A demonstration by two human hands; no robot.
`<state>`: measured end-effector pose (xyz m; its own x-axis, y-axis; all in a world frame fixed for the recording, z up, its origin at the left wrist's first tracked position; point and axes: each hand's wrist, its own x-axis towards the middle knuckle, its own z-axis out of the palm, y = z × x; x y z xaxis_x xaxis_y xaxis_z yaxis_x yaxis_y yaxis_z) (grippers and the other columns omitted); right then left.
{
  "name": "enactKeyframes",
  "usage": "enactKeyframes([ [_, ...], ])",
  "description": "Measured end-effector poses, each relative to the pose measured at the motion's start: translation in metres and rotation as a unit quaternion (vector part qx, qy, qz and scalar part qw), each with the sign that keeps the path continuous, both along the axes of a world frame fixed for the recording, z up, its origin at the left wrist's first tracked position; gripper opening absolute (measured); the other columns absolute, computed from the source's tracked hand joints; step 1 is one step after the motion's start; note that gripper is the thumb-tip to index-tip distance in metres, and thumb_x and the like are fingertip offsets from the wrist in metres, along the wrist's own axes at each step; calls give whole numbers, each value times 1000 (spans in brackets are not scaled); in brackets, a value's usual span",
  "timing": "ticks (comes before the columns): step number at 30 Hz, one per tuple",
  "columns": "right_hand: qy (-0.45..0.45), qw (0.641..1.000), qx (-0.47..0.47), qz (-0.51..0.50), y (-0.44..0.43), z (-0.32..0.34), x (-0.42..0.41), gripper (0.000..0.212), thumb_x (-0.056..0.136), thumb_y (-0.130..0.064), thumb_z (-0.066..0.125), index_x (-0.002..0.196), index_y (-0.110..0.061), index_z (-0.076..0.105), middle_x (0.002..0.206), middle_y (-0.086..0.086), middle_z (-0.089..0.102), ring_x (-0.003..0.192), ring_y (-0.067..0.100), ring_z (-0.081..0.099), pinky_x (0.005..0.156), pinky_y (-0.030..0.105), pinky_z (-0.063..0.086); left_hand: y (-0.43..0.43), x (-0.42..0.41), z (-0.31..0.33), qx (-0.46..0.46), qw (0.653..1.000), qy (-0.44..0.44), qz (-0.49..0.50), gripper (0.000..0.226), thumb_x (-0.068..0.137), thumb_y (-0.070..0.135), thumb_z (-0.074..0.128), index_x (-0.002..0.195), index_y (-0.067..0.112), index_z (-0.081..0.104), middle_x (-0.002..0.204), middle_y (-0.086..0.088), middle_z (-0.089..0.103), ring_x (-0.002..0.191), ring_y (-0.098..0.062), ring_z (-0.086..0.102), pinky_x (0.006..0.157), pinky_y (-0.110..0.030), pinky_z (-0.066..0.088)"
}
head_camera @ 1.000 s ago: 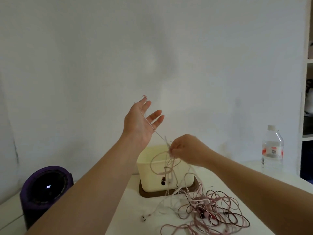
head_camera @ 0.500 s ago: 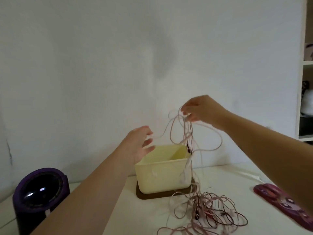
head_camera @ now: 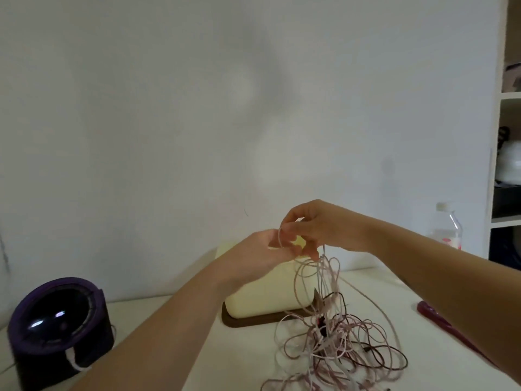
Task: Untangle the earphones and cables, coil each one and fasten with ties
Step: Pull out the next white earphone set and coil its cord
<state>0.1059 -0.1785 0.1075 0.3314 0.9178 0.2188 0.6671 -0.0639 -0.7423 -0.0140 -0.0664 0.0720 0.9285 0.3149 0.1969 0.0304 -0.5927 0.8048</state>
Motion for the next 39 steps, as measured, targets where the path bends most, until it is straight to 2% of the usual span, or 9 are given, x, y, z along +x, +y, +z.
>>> enactKeyframes([
  [9,-72,980,73,-168,-11,-10,36,23,82,2,56,90,-16,67,57,-4,57,61,16,64,74,36,55,14,9,0,-293,910,-240,169,18,99,14,44,89,9,58,51,3,42,50,-11,46,77,-38,56],
  [19,499,829,190,-165,0,-41,55,27,98,-30,49,93,-5,60,60,5,59,36,10,38,42,20,44,33,2,-12,-387,879,-223,168,40,97,42,43,82,8,57,45,5,28,37,-8,27,55,-27,41],
  [22,513,826,181,-146,3,-38,55,33,98,-36,47,89,-7,60,44,-4,43,32,7,32,35,18,34,37,2,-16,-446,859,-205,147,54,93,57,38,82,7,55,44,5,27,34,-7,22,42,-22,30],
  [24,344,901,148,-217,-2,-33,64,33,98,-35,48,82,-10,62,46,-3,39,37,9,33,36,18,31,48,-3,-14,-408,875,-200,165,54,92,59,38,80,8,55,43,7,27,33,-6,20,37,-19,17],
  [27,33,928,123,-349,-17,-28,87,31,94,-20,53,66,-12,61,89,9,69,71,21,60,55,25,45,68,-16,-17,-59,946,-147,282,40,95,45,46,79,12,61,52,5,44,46,-10,39,46,-24,28],
  [30,65,915,170,-361,-24,-26,99,21,93,-10,52,82,3,64,99,6,70,71,20,62,59,26,52,76,-22,-23,96,943,-107,300,24,93,31,55,80,13,65,65,2,57,60,-12,50,55,-25,36],
  [32,256,895,211,-298,-21,-24,90,25,98,-19,50,98,3,62,80,9,63,66,22,64,62,26,55,78,-19,-27,-99,949,-148,261,21,94,26,56,83,9,64,53,3,45,49,-10,41,53,-25,37],
  [35,415,873,145,-212,-19,-25,76,48,98,-48,39,102,-5,59,95,12,65,90,30,66,77,39,52,72,-16,-29,-476,831,-215,190,28,94,31,55,84,5,58,48,2,38,45,-8,38,60,-26,49],
  [39,272,922,106,-256,-13,-27,70,58,99,-51,28,90,-8,66,70,8,62,71,23,62,73,33,43,77,-22,-32,-431,873,-126,189,54,94,55,39,82,6,57,46,4,31,32,-6,24,34,-16,22],
])
